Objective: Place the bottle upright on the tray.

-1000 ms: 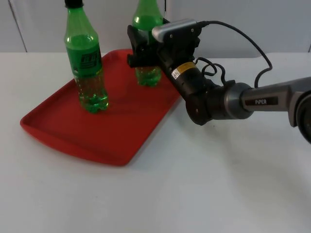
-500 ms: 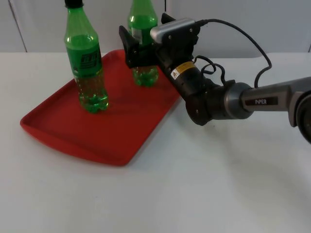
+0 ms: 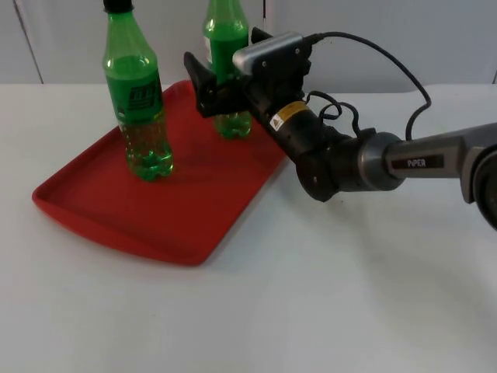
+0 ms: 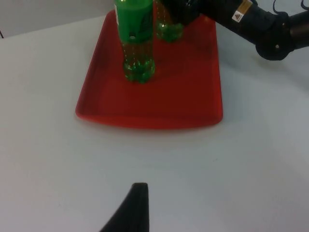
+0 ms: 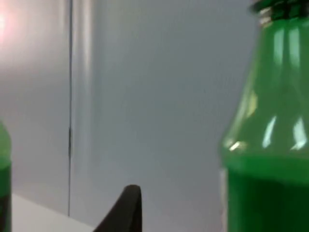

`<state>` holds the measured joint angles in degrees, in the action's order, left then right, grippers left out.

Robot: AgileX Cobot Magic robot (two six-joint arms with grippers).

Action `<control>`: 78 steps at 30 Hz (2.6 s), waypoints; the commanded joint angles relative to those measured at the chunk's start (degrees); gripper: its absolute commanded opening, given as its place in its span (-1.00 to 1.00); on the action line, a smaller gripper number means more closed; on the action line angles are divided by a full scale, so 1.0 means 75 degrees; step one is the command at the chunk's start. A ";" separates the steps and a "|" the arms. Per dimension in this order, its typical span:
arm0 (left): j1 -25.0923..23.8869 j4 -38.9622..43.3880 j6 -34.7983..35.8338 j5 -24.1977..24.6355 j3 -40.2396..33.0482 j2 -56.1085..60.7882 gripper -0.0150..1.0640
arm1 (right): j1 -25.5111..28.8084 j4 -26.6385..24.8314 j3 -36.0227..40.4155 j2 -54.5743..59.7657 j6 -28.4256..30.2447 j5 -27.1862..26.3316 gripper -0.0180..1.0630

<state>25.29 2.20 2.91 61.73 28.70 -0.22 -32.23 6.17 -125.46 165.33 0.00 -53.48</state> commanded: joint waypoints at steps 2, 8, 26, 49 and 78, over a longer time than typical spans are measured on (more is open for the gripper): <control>0.0049 -0.0033 -0.0015 -0.0022 -0.0038 0.0029 0.98 | -0.0059 0.0148 -0.0006 -0.0283 0.0116 0.0697 0.98; 0.0049 -0.0033 -0.0015 -0.0022 -0.0038 0.0029 0.98 | -0.0059 0.0130 -0.0006 -0.0749 0.0116 0.2066 0.98; 0.0049 -0.0033 -0.0015 -0.0022 -0.0038 0.0029 0.98 | -0.0059 -0.0439 -0.0006 -0.2362 0.0116 0.8428 0.98; 0.0049 -0.0033 -0.0015 -0.0022 -0.0038 0.0029 0.98 | -0.0417 -0.0470 0.3375 -0.5895 0.0142 1.0966 0.98; 0.0049 -0.0033 -0.0015 -0.0022 -0.0038 0.0029 0.98 | -0.0417 -0.0658 0.9642 -1.1844 0.0061 0.8950 0.98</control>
<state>25.29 2.20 2.91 61.73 28.70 -0.22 -35.25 1.48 -54.41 78.36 0.00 14.10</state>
